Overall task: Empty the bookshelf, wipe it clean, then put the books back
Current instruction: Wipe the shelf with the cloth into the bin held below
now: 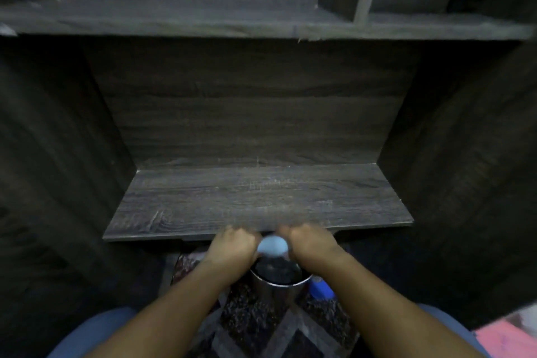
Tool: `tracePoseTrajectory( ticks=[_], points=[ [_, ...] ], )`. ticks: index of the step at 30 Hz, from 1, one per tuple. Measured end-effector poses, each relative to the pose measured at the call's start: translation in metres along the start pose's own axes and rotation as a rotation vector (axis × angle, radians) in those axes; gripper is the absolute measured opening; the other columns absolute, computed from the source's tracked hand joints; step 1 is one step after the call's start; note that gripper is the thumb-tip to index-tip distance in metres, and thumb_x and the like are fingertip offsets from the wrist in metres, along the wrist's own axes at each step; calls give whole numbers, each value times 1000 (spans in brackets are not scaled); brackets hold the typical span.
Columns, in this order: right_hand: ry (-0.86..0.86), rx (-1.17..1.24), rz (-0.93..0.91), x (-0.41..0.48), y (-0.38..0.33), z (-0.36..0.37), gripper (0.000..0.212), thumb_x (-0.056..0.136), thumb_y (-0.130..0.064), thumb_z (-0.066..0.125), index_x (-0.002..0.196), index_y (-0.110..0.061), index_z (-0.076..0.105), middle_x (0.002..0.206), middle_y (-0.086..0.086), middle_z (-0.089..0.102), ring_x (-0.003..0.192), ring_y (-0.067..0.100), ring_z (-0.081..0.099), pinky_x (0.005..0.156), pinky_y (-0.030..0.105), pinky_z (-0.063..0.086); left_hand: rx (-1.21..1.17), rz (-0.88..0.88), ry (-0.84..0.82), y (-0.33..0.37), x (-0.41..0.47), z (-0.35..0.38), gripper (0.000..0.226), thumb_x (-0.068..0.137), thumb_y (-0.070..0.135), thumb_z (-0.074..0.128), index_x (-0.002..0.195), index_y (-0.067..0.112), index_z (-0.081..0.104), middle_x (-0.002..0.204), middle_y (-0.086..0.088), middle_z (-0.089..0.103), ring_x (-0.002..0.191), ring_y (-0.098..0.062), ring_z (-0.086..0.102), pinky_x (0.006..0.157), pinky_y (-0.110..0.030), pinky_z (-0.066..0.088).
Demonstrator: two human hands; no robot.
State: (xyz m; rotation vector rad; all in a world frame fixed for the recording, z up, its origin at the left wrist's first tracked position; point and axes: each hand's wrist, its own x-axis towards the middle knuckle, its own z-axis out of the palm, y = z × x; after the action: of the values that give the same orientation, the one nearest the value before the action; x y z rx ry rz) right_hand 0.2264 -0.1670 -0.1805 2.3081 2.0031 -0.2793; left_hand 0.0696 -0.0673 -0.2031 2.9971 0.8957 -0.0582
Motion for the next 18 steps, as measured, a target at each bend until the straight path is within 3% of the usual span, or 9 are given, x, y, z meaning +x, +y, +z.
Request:
tracePoseTrajectory(
  ticks=[2,4,8,11,14,18],
  points=[
    [-7,15,-12,-25,-2,-14,41,92,-36,58,131,-27,49,126,7,61,115,29,58,88,36,46,81,82,56,12,-15,-15,22,49,43,69,55,22,62,46,1,57,36,-14,56,38,-18,39],
    [75,36,-23,-50,5,-35,44,90,-38,59,131,-26,48,124,7,61,114,29,57,88,35,44,106,157,140,22,-22,-39,21,54,45,66,59,24,62,50,5,59,41,-11,58,44,-18,42],
    [418,-68,-99,-86,29,-92,52,77,-44,64,123,-19,59,101,5,65,90,28,64,72,36,51,155,218,400,40,-15,-118,26,57,40,78,70,23,65,62,4,63,57,-13,62,55,-24,45],
    [637,-189,-85,-106,51,-145,53,80,-43,48,123,-15,60,94,3,65,78,25,62,62,36,52,180,269,604,59,-1,-186,17,73,33,64,84,20,67,74,3,63,71,-22,61,60,-32,43],
    [783,-300,-46,-121,75,-204,55,81,-38,43,128,-15,58,101,5,66,83,28,62,65,38,49,246,314,802,76,19,-241,19,78,20,61,96,16,67,88,-2,65,84,-27,59,64,-37,40],
    [905,-305,-4,-128,109,-276,52,89,-22,59,139,-17,48,127,9,59,111,33,55,86,45,43,354,264,970,103,52,-310,27,79,12,60,106,10,64,104,-7,64,98,-31,55,70,-39,36]
  ],
)
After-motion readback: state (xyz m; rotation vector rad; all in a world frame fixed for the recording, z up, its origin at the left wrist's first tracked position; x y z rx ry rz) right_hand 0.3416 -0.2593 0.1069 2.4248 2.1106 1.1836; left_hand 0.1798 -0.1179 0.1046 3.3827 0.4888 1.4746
